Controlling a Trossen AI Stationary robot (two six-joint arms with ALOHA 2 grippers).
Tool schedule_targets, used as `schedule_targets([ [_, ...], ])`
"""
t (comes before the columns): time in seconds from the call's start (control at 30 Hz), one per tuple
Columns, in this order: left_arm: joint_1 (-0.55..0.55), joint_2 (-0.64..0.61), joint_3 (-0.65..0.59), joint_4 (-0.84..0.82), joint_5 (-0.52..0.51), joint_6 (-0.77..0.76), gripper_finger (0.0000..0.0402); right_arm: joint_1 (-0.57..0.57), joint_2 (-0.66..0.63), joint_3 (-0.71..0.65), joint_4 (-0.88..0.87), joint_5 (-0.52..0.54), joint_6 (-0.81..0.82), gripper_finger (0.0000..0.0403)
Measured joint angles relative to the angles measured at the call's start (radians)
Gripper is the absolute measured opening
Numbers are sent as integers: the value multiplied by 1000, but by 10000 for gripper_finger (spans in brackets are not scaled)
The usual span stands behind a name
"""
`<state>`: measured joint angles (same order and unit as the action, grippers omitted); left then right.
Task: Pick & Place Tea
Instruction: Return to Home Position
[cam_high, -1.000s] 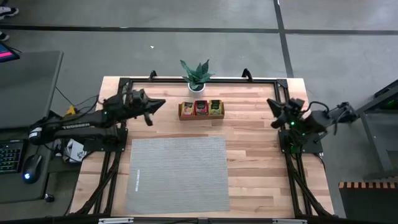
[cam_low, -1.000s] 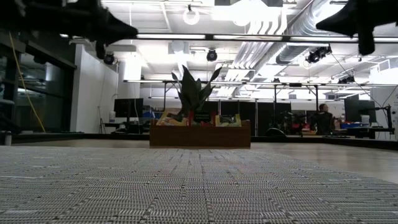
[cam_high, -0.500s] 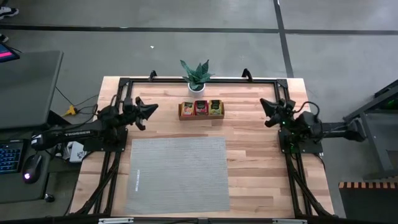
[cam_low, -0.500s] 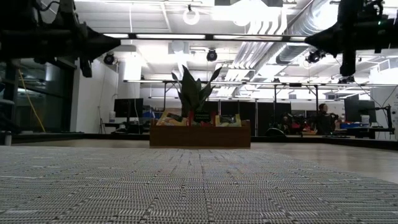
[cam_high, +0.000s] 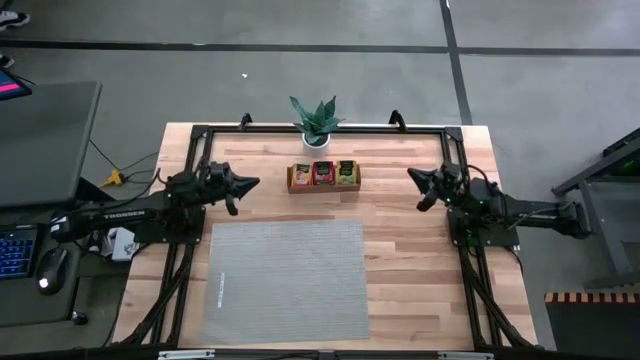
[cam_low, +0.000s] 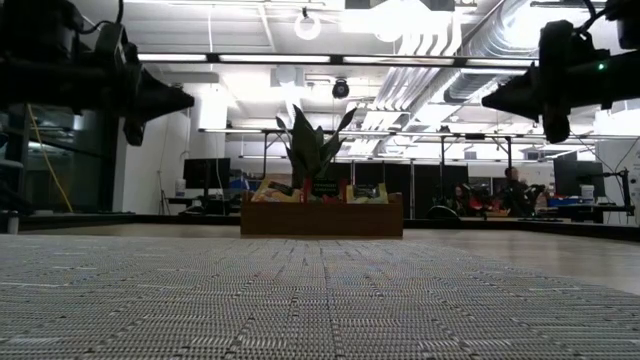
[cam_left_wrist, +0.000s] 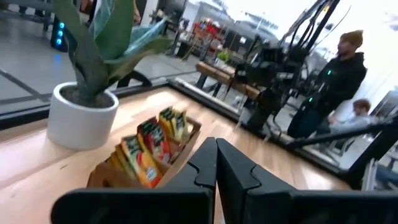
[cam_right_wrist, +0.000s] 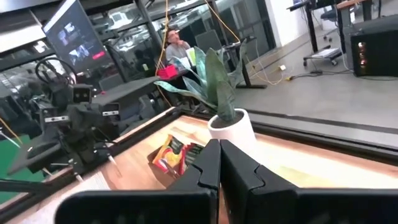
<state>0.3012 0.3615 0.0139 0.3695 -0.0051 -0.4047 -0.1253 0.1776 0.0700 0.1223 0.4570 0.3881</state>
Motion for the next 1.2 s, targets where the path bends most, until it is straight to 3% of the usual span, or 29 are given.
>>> schedule_targets([
  [0.57, 0, -8, -2, 50, 7, -46, 0, 1, -3, -60, 155, -157, -37, 0],
  [0.83, 0, -8, -2, -31, -57, -76, 0, 2, -2, -60, -8, -225, -34, 0],
  [1.2, 0, -7, -2, -255, -73, -73, 0, 2, -2, -60, -30, -214, -51, 0],
])
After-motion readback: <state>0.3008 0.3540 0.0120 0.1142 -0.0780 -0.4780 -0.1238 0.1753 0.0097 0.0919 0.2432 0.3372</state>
